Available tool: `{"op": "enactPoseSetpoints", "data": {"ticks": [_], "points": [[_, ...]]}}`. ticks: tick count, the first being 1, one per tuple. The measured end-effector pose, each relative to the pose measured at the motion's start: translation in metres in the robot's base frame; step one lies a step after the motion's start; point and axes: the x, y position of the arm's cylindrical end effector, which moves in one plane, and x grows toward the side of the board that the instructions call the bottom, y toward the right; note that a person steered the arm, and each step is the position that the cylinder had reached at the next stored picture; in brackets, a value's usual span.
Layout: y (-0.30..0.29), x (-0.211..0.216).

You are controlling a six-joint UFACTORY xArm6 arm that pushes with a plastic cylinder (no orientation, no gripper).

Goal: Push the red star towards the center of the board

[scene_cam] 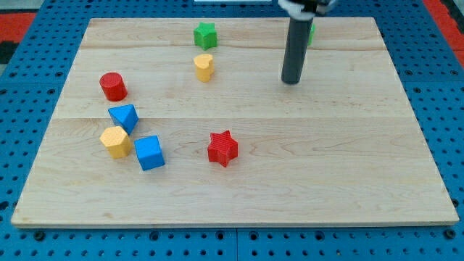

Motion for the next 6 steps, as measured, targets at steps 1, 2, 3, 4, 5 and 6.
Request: {"op": "enactPoseSetpoints", "data": {"ticks": [1, 2, 3, 4, 5, 6], "points": [[-0.022, 0.065], [-0.045, 0.13], [-0.073, 0.167], [-0.119, 0.167], [-0.111, 0.16], [-0.11, 0.153]]}}
